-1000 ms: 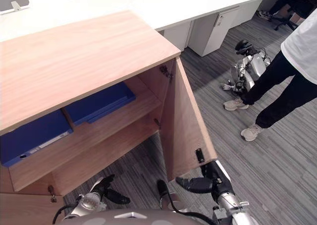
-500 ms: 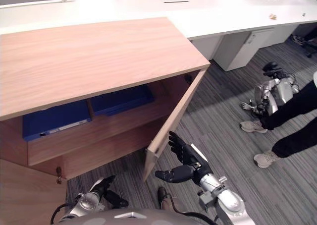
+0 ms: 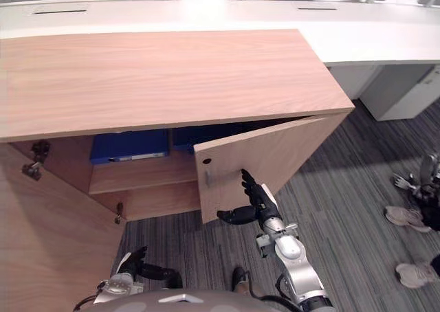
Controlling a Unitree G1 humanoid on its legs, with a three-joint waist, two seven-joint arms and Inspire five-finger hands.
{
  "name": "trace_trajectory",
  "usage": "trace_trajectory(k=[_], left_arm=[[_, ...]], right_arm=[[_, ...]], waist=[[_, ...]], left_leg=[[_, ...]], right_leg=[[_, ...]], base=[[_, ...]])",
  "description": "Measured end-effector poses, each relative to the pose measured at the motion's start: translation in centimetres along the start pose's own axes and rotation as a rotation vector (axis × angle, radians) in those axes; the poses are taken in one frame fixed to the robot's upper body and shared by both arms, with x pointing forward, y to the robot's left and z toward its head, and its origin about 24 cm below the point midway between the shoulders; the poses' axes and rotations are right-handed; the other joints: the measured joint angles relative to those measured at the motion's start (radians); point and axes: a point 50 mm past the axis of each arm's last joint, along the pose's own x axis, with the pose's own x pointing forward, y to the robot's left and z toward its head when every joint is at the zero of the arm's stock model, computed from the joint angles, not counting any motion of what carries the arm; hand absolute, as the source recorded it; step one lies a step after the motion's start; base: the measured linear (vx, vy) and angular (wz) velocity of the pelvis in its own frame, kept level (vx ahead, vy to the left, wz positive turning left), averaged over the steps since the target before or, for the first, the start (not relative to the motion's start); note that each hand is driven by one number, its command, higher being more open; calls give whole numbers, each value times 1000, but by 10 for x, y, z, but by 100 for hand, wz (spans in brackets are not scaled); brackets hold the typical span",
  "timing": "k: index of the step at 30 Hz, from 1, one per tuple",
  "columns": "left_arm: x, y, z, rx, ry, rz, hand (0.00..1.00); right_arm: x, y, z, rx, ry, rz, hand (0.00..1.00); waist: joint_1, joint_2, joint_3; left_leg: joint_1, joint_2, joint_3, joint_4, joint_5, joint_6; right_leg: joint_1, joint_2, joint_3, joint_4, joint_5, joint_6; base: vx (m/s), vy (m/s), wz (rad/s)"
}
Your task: Walk over to the cabinet, pick up the folder, carry it to the office cabinet, place the folder inside the office cabinet, then close the office cabinet door
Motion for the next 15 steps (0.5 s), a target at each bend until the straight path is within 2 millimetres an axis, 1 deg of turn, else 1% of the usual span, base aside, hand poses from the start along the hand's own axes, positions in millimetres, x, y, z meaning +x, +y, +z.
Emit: trace_trajectory(k=[4, 8, 13, 15], left_arm=[[-1, 1, -3, -35, 8, 8, 100], [-1, 1, -5, -56, 15, 15, 100], [-2, 0, -7, -68, 19, 16, 100], [-3, -1, -8, -70, 20, 18, 100]], right_arm=[[8, -4, 1, -39, 10, -29, 100], [16, -9, -3, -70, 39, -69, 100], [16, -18, -22, -75, 121, -132, 100], [13, -22, -36, -58, 181, -166, 100]], waist=[[2, 7, -4], [3, 15, -3], [7, 30, -4], [7, 39, -1]], left_leg=[[-10, -2, -16, -3, 4, 1], [-14, -4, -32, -5, 7, 2], [-12, -6, -47, -5, 7, 1], [-11, -6, -55, -5, 7, 1]], right_leg=[[-1, -2, -13, -2, 0, 0], [8, -4, -30, -8, 0, 1], [26, -4, -45, -26, 0, 1], [33, -3, -53, -30, -2, 0]], base=[[-16, 1, 14], [-9, 0, 11], [9, 0, 11], [21, -2, 9]])
